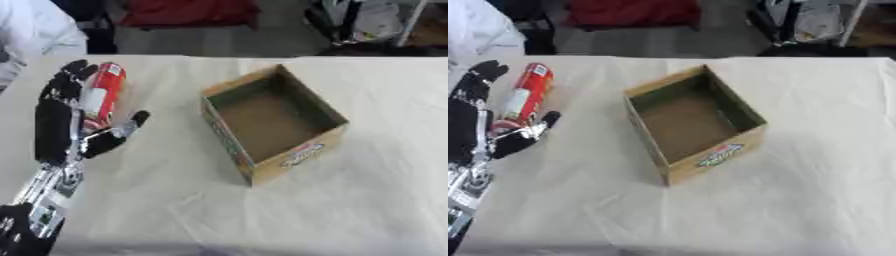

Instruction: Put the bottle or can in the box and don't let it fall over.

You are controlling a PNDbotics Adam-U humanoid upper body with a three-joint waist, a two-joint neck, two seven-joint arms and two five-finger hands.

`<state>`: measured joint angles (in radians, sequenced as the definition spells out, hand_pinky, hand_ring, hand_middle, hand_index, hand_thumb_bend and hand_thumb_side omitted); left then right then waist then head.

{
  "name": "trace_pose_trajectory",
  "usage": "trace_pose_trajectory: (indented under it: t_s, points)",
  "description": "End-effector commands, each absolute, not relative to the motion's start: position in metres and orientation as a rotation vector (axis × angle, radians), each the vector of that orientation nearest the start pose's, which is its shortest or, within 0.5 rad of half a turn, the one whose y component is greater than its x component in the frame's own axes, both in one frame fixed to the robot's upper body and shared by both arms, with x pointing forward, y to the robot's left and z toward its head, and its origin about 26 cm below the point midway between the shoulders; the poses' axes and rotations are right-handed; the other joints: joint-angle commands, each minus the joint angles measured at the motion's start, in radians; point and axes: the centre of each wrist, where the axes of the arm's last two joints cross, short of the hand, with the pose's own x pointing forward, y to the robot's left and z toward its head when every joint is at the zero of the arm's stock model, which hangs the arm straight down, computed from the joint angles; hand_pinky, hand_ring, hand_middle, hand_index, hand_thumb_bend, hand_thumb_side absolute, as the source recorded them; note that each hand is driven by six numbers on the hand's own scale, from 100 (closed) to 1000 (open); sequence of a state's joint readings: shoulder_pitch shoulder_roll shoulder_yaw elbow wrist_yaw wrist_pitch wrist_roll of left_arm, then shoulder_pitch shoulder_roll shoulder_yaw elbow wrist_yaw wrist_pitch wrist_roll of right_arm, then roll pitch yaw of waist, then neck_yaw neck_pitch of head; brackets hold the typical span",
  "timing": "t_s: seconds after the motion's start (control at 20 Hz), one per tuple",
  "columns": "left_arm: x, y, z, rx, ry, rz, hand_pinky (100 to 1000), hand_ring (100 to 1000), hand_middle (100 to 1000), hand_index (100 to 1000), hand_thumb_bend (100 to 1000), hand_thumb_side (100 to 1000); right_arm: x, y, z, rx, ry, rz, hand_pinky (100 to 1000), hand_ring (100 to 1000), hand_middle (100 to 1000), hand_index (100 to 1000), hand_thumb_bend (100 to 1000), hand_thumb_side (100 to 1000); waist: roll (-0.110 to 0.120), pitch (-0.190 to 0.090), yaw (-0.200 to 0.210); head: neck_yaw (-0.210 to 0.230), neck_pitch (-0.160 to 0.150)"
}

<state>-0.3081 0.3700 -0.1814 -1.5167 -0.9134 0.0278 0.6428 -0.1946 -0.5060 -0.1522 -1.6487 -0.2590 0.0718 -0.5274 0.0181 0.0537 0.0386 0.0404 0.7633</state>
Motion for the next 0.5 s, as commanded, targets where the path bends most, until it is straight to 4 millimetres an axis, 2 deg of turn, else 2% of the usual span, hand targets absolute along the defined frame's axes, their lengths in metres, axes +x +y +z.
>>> trace_pose_trajectory:
  t_s: [0.05, 0.3, 0.5]
  points:
    - [0.3512, 0.2647, 0.0850, 1.429, -2.016, -0.579, 770, 799, 784, 829, 724, 700, 0.3170, -0.3775, 0.1483, -0.635, -1.875, -0.339, 870, 829, 829, 864, 203, 708, -0.002, 0.003, -0.001, 0.010, 0.007]
    - [0.3534, 0.2638, 0.0887, 1.454, -2.006, -0.560, 770, 797, 783, 828, 714, 690, 0.3173, -0.3768, 0.1510, -0.637, -1.885, -0.336, 871, 830, 829, 865, 200, 710, -0.003, 0.020, -0.004, 0.016, 0.002]
    - [0.3565, 0.2637, 0.0931, 1.475, -2.009, -0.548, 770, 797, 783, 830, 712, 688, 0.3180, -0.3759, 0.1530, -0.634, -1.892, -0.336, 872, 832, 829, 866, 200, 711, -0.004, 0.031, -0.005, 0.020, -0.015]
